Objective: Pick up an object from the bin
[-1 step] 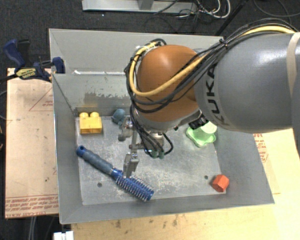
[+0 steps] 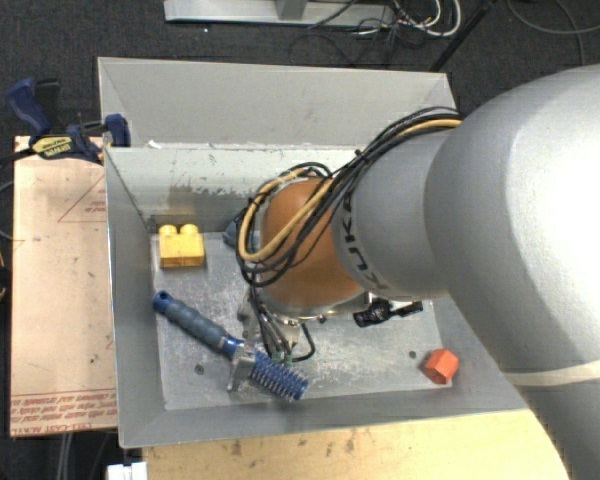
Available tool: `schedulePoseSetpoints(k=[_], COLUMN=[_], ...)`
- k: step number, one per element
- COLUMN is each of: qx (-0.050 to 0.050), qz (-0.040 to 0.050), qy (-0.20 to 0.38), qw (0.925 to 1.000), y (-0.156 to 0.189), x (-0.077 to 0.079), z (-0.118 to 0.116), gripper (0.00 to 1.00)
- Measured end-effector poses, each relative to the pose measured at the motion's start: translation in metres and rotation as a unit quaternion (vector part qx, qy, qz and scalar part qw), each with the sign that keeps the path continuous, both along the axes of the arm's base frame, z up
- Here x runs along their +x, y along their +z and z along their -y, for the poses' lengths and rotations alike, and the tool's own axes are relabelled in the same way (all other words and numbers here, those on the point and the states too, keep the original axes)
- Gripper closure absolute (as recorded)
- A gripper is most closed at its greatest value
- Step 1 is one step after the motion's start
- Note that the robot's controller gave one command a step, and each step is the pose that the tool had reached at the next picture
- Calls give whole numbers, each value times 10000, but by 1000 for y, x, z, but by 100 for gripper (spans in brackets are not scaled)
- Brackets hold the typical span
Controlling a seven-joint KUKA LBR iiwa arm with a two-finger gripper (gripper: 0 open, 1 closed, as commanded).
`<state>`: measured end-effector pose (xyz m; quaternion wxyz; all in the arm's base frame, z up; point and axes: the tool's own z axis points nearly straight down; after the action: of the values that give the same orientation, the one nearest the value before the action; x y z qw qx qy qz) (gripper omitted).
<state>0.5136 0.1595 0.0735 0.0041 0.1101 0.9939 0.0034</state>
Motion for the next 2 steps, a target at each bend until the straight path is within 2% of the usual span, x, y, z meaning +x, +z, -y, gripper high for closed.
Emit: schedulePoseSetpoints(k=[1, 2], qx=[-18, -26], qz=[-41, -61], qy=[-476, -978], qw=[9989, 9952], y=[27, 30], x=[-17, -27], z=[-7, 6], gripper=[0, 0])
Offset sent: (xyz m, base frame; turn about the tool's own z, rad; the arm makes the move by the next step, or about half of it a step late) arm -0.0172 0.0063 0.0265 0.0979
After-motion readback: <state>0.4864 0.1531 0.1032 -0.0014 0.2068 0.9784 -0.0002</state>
